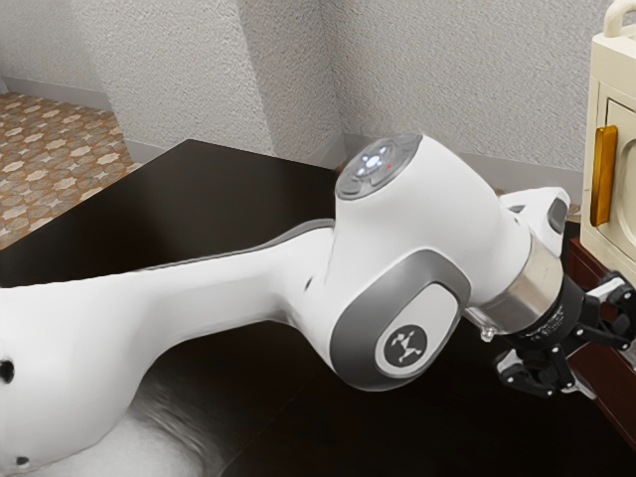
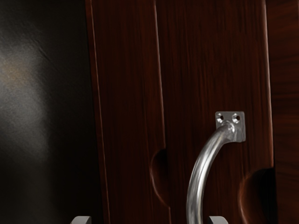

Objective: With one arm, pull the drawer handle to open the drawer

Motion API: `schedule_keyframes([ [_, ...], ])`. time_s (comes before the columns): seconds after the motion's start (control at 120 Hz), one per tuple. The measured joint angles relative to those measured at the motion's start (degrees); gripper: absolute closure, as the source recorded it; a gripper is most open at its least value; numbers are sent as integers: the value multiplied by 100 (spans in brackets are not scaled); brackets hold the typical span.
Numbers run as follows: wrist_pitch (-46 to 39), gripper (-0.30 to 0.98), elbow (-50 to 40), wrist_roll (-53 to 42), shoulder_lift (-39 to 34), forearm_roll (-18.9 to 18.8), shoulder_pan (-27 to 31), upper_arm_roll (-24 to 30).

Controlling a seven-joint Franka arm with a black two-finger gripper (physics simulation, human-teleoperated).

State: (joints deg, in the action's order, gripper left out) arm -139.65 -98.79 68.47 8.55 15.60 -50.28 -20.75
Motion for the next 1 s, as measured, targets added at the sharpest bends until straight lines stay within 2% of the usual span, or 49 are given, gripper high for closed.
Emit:
schedule_keyframes([
  [0.417,-543,43,2,-98,192,-30,21,77],
  [1.0,-422,44,-9,-161,304,76,71,111],
])
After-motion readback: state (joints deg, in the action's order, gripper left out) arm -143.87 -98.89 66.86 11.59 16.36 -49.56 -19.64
